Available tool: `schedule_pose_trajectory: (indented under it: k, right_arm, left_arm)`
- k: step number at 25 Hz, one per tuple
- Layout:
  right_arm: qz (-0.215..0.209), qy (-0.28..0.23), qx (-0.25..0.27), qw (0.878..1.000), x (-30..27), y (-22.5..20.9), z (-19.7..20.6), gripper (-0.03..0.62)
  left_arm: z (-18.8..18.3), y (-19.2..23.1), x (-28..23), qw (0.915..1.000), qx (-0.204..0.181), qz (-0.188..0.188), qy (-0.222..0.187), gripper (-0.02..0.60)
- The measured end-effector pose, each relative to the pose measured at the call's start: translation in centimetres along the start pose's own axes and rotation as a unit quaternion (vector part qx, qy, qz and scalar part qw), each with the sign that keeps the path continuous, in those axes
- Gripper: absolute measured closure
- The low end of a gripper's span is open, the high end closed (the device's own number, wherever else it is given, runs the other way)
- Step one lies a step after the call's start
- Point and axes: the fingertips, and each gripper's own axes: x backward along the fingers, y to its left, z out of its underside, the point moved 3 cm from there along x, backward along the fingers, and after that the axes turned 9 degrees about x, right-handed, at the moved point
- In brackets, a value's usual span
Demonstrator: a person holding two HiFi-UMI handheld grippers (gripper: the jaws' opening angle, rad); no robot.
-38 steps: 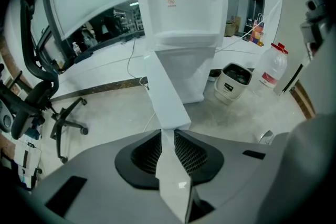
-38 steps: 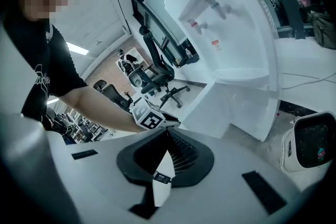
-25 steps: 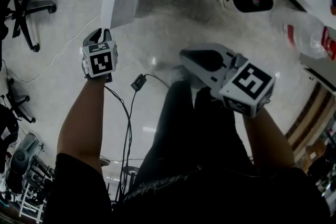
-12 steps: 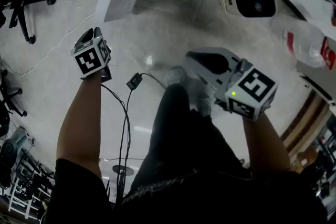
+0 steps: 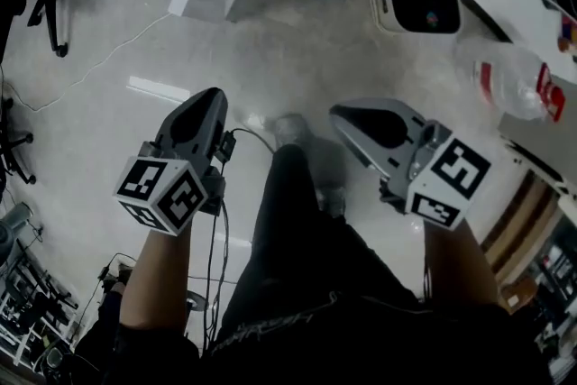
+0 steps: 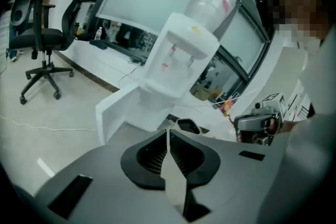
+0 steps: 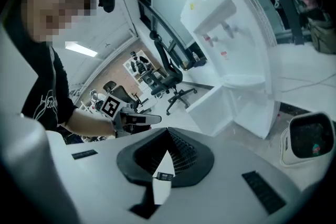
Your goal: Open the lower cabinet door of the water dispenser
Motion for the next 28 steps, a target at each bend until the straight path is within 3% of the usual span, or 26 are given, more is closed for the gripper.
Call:
schedule_pose_trajectory:
  k: [5, 10, 17, 21, 28]
  right_arm:
    - [-0.001, -0.029, 0.081, 0.996, 7.2, 8.3, -4.7, 0.580]
    - [-0.004, -0.066, 0.140, 0.988, 16.7, 17.3, -9.6, 0.582]
    - [-0.024, -0.130, 0.212, 0.968, 29.4, 31.0, -16.9, 0.582]
    - [-0.026, -0.167, 0.246, 0.954, 33.9, 36.4, -19.4, 0.582]
    - [-0.039, -0.203, 0.243, 0.948, 38.4, 39.6, -21.4, 0.582]
  left_arm:
    - [-1.3, -11.6, 9.1, 0.9958, -0.022, 0.068, -0.058, 0.580]
    - [-3.2, -23.3, 20.2, 0.9825, -0.064, 0.124, -0.123, 0.581]
    - [-3.6, -39.4, 34.9, 0.9604, -0.135, 0.176, -0.169, 0.581]
    - [-2.9, -45.2, 39.7, 0.9480, -0.164, 0.191, -0.195, 0.581]
    - [-3.9, -51.1, 44.2, 0.9288, -0.228, 0.192, -0.220, 0.581]
